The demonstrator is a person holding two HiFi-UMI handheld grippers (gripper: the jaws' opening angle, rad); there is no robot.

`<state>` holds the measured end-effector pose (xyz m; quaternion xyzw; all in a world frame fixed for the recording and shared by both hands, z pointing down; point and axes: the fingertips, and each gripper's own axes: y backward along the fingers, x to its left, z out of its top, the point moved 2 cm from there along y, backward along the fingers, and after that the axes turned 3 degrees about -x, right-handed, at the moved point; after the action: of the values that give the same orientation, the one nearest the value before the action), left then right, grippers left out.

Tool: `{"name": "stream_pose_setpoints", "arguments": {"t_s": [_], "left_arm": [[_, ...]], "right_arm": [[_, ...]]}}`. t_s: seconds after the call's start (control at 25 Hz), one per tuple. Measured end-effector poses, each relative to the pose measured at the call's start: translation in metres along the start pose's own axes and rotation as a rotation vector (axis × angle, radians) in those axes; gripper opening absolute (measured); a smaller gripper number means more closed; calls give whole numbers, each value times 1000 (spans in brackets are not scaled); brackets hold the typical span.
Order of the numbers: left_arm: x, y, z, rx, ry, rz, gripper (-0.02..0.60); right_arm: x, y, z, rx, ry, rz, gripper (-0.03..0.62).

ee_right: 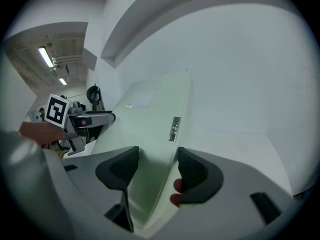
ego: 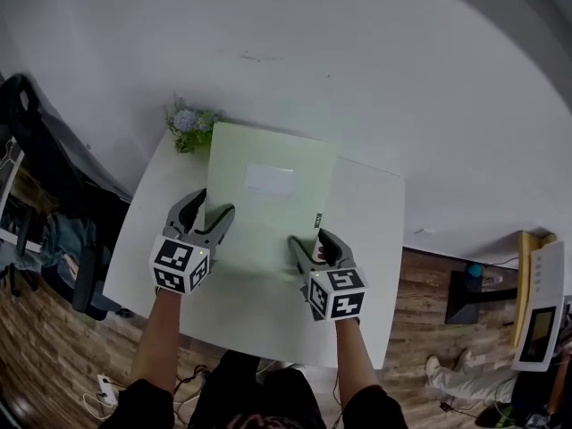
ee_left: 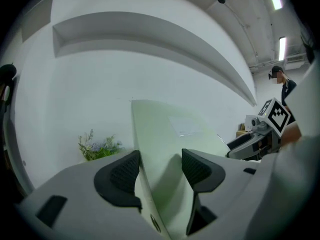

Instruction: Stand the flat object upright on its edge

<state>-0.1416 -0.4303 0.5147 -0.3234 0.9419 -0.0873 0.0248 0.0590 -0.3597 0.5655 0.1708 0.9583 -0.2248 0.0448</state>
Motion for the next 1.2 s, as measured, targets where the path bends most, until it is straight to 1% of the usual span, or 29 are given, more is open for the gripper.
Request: {"name": "stream_pose_setpoints", "arguments": {"t_s": [0.28, 0.4, 0.6, 0.96, 1.2], "left_arm": [[-8, 9, 14, -138, -79, 26, 281], [-14, 12, 18, -192, -113, 33, 279], [-23, 21, 21, -271, -155, 54, 279], [-39, 51, 12, -354, -200, 105, 281], [-50, 67, 8, -355, -218, 115, 279]], "right_arm": [[-2, 5, 12, -110, 97, -26, 262], [-5, 9, 14, -152, 118, -39, 262], [-6, 16, 14, -209, 142, -36, 262], [6, 35, 4, -299, 190, -31, 262], [11, 47, -3, -320, 184, -20, 262]]}}
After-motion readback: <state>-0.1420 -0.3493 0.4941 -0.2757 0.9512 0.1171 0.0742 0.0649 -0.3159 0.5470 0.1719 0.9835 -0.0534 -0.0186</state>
